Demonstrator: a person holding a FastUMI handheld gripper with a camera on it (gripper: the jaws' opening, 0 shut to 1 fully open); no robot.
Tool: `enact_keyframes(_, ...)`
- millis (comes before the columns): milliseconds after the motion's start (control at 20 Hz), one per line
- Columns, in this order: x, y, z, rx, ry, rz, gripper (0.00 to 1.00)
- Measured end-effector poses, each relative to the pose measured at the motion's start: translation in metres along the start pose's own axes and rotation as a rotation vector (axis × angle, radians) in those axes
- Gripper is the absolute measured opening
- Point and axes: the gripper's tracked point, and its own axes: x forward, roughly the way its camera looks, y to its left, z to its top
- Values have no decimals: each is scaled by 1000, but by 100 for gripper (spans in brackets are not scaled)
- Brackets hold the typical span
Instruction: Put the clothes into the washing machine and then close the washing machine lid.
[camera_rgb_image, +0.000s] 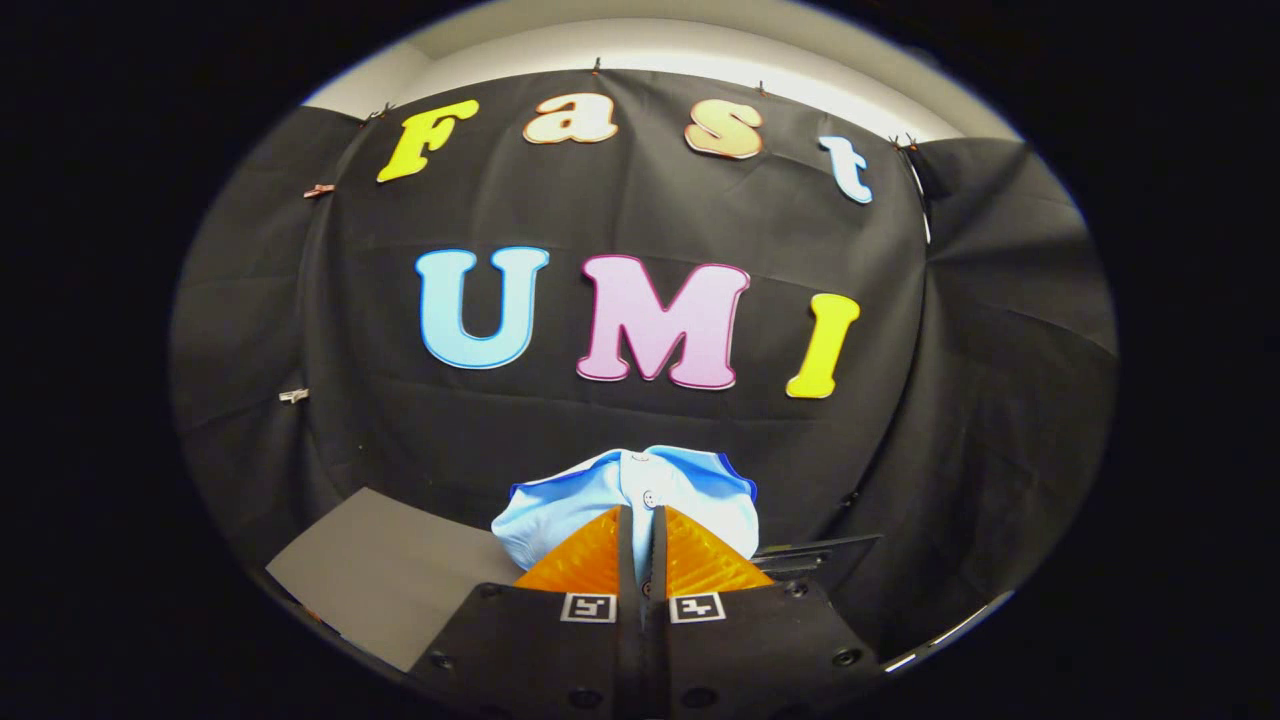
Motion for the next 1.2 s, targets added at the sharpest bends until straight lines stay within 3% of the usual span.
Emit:
enact_keyframes(350,13,-97,-34,-14,33,-94,5)
enact_keyframes(550,23,-125,-60,-16,72,-145,5)
enact_keyframes(1200,71,-159,-247,3,303,-124,5)
